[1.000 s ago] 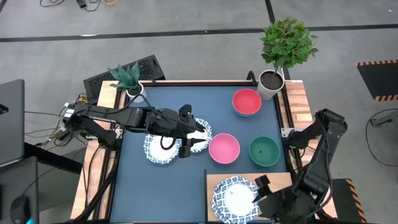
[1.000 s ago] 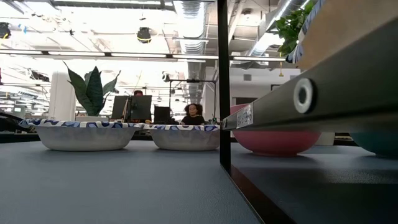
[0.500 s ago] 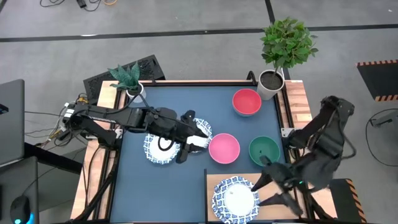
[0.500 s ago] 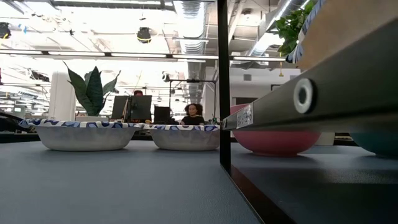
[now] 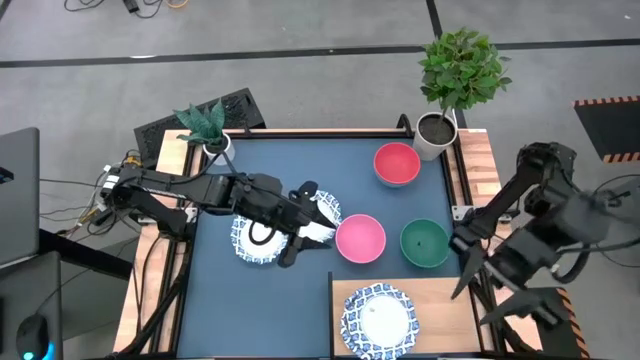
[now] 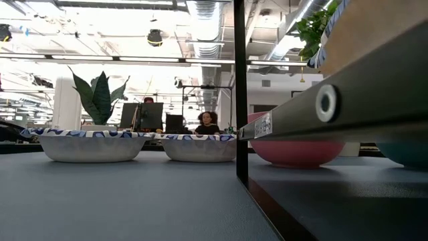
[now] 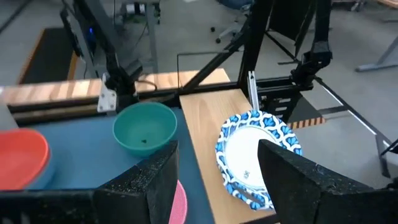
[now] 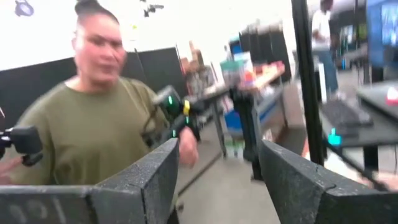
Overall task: Place and stack bowls onto a shelf
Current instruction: Stack the white patterned bowl on the white patterned bowl on the shelf
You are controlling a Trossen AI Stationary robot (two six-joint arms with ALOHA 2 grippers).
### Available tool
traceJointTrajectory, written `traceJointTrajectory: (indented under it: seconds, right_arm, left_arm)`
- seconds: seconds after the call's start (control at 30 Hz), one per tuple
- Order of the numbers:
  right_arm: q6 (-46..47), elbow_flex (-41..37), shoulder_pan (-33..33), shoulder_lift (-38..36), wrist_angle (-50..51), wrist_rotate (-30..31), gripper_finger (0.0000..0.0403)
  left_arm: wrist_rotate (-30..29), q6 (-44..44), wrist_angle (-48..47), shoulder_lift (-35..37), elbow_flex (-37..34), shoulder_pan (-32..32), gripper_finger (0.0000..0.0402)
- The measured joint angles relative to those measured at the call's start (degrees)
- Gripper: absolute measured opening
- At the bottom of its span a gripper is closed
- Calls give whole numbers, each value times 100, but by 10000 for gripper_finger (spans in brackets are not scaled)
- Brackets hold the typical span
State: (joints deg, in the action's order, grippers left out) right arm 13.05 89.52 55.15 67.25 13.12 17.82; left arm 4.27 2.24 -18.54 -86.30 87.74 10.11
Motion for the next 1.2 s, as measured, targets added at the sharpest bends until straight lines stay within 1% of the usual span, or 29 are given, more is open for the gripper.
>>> traceJointTrajectory:
  seconds: [0.07, 0.17, 0.3, 0.43, 0.53, 0.73, 0.8, 0.83, 0.97, 1.07, 1.13, 1.2]
  right_arm:
    - [-353, 0, 70, -36, -306, -2, 249]
    - [-908, 0, 175, -87, -646, -17, 249]
    - [-1584, 0, 269, -225, -973, -305, 249]
    - [-2109, 0, 342, -355, -835, -353, 249]
    - [-2200, 0, 324, -452, -710, -344, 249]
    - [-2278, -1, 295, -649, -36, -193, 249]
    - [-2271, -2, 204, -733, 204, 168, 249]
    - [-2236, -2, 144, -782, 351, 496, 249]
    - [-1753, 0, -217, -971, 1024, 2113, 249]
    - [-1143, 0, -737, -1085, 1799, 3206, 249]
    - [-578, 0, -1204, -1132, 2394, 3628, 249]
    - [39, 0, -1689, -1153, 2919, 3649, 249]
  left_arm:
    - [46, -88, 137, 0, -1, 0, 203]
    - [274, -155, 333, 0, -1, 0, 203]
    - [637, -174, 478, 0, -1, -1, 203]
    - [872, -498, 338, 0, -1, -75, 203]
    - [992, -768, 85, 0, -1, -248, 203]
    - [1030, -1005, -318, 0, -1, -940, 203]
    - [1094, -919, -467, 7, -1, -1281, 203]
    - [1172, -858, -577, 40, -1, -1469, 203]
    - [1575, -348, -883, 232, -1, -2229, 203]
    - [1675, -15, -1278, 431, -1, -2677, 203]
    - [1621, 42, -1751, 577, -1, -2902, 203]
    - [1393, -32, -2312, 721, -1, -3072, 203]
